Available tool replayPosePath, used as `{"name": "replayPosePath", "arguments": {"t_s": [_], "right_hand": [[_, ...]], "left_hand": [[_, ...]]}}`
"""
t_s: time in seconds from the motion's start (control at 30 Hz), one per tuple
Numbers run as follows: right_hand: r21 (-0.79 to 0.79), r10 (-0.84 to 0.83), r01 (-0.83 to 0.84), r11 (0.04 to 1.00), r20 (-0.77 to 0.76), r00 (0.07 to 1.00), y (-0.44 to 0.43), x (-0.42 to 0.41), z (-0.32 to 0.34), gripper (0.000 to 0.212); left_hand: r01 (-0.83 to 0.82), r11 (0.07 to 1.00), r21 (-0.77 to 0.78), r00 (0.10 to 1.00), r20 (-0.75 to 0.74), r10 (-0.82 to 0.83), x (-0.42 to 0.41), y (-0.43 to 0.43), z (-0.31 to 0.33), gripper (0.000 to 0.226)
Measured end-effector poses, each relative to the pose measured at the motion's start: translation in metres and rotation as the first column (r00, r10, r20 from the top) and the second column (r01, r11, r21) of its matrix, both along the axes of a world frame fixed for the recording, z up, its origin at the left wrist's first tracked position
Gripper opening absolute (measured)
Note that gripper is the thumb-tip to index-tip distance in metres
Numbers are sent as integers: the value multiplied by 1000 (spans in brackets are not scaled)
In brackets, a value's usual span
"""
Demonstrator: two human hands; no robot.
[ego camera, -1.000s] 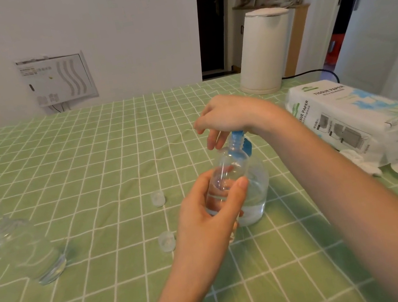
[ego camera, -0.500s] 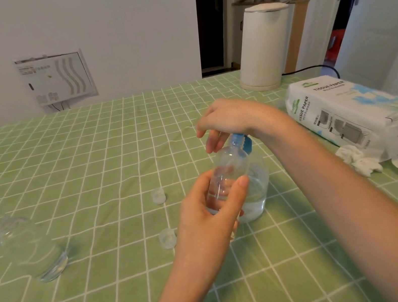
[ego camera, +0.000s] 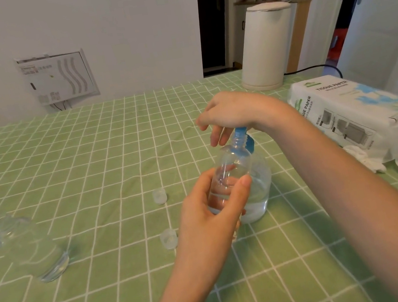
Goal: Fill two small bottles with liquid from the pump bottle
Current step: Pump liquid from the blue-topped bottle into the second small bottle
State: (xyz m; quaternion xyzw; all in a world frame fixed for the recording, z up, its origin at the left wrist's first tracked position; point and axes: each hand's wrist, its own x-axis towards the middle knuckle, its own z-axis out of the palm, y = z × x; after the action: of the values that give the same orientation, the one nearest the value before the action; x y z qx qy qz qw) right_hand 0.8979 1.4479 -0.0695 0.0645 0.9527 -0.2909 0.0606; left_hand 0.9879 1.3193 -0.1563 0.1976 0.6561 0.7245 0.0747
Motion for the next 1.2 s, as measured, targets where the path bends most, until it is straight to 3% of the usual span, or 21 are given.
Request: {"name": "replayPosePath", "arguments": {"t_s": [0.67, 0.9, 1.2], "right_hand": [[-123, -8, 6, 992, -16, 1000, -1, 3, -14, 23], [-126, -82, 64, 990, -143, 986, 1, 2, -15, 34], [-99, -63, 54, 994, -97, 993, -2, 2, -7, 42]], "left_hand": [[-1, 1000, 3, 1000, 4, 1, 0, 0, -3, 30], [-3, 1000, 5, 1000, 7, 3, -1, -1, -3, 31], [11, 1000, 9, 1000, 1, -11, -2, -1, -1, 29]]}}
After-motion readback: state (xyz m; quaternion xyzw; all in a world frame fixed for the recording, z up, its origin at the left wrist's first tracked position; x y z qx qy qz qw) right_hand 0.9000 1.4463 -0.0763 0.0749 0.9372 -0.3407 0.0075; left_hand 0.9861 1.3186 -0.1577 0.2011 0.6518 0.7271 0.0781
